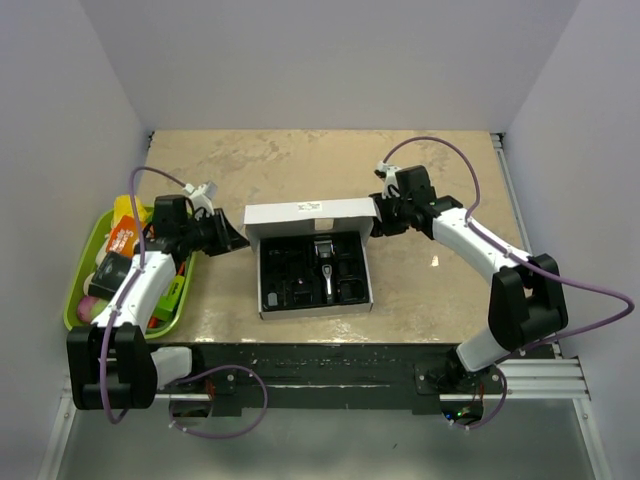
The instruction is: Sort the hair-cutting tools
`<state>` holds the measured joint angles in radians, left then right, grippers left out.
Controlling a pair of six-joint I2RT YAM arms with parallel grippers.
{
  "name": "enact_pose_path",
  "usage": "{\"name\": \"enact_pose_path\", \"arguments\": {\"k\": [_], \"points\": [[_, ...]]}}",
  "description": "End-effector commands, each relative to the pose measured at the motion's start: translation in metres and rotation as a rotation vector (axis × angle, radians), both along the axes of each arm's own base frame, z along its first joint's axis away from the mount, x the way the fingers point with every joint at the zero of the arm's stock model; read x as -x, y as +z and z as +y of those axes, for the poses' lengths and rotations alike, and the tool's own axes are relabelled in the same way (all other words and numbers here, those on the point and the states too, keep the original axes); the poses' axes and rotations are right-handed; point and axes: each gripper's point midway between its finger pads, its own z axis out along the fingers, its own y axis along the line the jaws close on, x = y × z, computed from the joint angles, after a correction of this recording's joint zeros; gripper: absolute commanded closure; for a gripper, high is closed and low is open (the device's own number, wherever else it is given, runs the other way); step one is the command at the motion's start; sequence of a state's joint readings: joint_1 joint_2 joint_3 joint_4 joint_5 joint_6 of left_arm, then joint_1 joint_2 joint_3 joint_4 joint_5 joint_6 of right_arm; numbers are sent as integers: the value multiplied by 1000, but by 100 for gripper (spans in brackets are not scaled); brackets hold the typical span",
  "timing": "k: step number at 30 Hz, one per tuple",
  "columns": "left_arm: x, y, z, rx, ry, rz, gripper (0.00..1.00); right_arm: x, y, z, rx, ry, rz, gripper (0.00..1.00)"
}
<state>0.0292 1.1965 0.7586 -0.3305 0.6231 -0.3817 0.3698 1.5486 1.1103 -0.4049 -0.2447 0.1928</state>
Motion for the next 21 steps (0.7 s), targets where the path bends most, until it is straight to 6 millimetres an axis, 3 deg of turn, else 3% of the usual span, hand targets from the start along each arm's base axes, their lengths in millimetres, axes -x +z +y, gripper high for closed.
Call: {"name": "enact_pose_path", "arguments": {"k": [1, 12, 21], "points": [[6, 10, -12, 38, -58, -39, 75, 2, 20, 1, -11, 9, -57, 58], [10, 14, -29, 63, -94, -45, 75, 9, 24, 5, -34, 16, -62, 58], [11, 11, -31, 53, -98, -43, 75, 16, 17, 6, -38, 22, -48, 58]]}}
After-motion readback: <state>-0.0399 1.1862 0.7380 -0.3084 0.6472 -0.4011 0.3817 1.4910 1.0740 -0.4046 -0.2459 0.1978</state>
